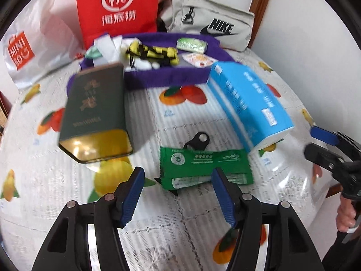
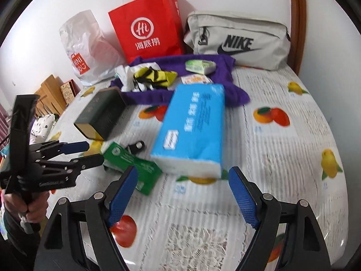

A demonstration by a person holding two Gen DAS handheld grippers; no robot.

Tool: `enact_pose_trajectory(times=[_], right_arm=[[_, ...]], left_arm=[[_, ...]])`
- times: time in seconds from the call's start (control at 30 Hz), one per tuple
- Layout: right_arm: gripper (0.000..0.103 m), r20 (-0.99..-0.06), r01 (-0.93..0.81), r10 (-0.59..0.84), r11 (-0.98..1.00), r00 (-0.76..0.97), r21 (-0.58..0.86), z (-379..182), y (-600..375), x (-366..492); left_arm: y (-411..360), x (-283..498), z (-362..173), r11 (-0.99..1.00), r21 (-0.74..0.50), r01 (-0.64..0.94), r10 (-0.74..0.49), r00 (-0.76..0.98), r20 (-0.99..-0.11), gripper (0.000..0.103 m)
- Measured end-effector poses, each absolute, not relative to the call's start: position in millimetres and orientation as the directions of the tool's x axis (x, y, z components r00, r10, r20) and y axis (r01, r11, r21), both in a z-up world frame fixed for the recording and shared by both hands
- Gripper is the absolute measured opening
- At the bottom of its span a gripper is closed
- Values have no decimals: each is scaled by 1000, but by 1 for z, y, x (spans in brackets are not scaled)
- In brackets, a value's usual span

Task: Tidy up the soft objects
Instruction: 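Move both grippers back from the towel toward the green sachet and black clip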

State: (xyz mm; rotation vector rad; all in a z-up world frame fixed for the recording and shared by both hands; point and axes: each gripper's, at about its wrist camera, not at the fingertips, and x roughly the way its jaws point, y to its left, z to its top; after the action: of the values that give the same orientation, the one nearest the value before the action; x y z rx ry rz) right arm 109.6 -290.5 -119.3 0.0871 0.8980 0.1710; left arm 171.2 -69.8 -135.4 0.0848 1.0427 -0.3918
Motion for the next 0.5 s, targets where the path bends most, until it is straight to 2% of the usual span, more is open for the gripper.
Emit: enact_pose_trajectory(times=[0.27, 0.5], right_arm=[[82, -798, -67, 156, 987, 582, 145, -147, -301, 97], [82, -810, -72, 161, 987, 564, 145, -159, -296, 92]], left_arm=[[-67, 178, -155, 928, -140, 344, -287, 427, -858, 60], [-70, 161, -157, 894, -204, 399, -366, 386, -847, 59]])
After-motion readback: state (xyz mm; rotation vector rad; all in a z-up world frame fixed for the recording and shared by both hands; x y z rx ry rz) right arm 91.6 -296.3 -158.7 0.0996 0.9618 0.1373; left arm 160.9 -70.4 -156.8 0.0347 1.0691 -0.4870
